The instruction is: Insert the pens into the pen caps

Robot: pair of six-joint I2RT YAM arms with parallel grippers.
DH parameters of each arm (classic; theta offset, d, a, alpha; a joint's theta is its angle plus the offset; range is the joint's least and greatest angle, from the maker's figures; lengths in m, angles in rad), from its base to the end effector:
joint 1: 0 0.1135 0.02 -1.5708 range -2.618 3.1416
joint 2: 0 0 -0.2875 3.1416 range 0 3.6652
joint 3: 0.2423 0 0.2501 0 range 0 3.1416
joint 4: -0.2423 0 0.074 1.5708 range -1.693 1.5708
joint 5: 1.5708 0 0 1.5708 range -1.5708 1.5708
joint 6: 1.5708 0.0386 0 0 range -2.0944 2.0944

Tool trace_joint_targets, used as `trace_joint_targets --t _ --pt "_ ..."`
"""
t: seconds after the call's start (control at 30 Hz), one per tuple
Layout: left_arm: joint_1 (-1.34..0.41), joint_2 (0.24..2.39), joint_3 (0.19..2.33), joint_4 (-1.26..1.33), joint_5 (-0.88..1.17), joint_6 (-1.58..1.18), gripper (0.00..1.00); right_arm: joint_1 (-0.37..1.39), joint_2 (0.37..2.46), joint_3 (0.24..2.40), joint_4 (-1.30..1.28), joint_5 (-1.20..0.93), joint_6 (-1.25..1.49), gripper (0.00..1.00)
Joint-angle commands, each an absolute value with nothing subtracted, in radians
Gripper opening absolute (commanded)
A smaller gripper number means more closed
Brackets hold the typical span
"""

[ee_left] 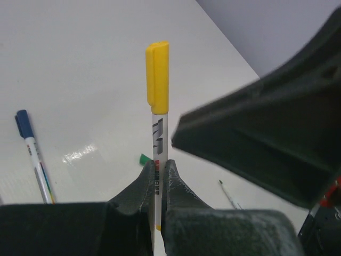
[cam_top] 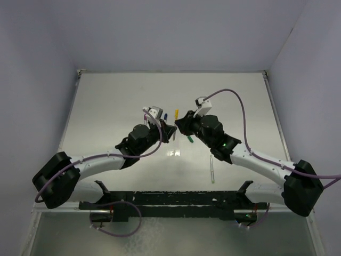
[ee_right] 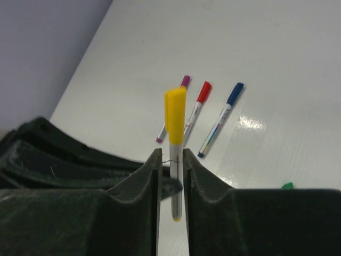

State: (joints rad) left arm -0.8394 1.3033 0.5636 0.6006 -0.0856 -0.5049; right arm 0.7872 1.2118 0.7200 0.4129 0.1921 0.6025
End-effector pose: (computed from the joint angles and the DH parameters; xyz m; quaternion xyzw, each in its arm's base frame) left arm 0.1862 -0.2026 0.2558 0.0978 0.7480 -0.3830 0.5331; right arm 0.1978 0.1881 0.3121 -0.0026 0.7339 0.3784 0.5640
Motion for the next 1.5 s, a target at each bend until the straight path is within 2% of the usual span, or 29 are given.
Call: trace_joint_targets --t 0.0,0.07,0.13,0.27,0.5,0.7,0.97,1.27,1.47 --pt "-0.802 1.344 0.614 0.678 -0.147 -0.532 0.00 0.822 1.176 0.810 0.179 0.263 0.534 0.31" --pt "-0.802 1.385 0.599 0.653 -0.141 -0.549 0.00 0.823 1.140 0.858 0.142 0.335 0.504 0.47" --pt "-0.802 1.421 0.593 0.642 -0.140 -0.560 0.00 0.823 1.095 0.883 0.116 0.396 0.481 0.59" --pt "-0.795 1.505 0.647 0.565 -0.141 -0.549 0.00 0.822 1.020 0.890 0.057 0.482 0.452 0.65" --pt "-0.770 1.645 0.836 0.410 -0.151 -0.530 0.00 0.822 0.940 0.878 -0.160 0.645 0.534 0.66" --pt "-0.728 1.767 0.962 0.296 -0.145 -0.566 0.09 0.822 0.902 0.843 -0.296 0.709 0.596 0.66" --pt "-0.709 1.852 1.052 0.170 -0.151 -0.589 0.11 0.821 0.930 0.862 -0.478 0.781 0.704 0.66" --pt "-0.705 1.901 1.084 0.118 -0.149 -0.602 0.17 0.819 1.058 0.842 -0.628 0.668 0.831 0.61" --pt "-0.705 1.937 1.097 0.098 -0.152 -0.618 0.30 0.820 1.092 0.779 -0.663 0.576 0.893 0.53"
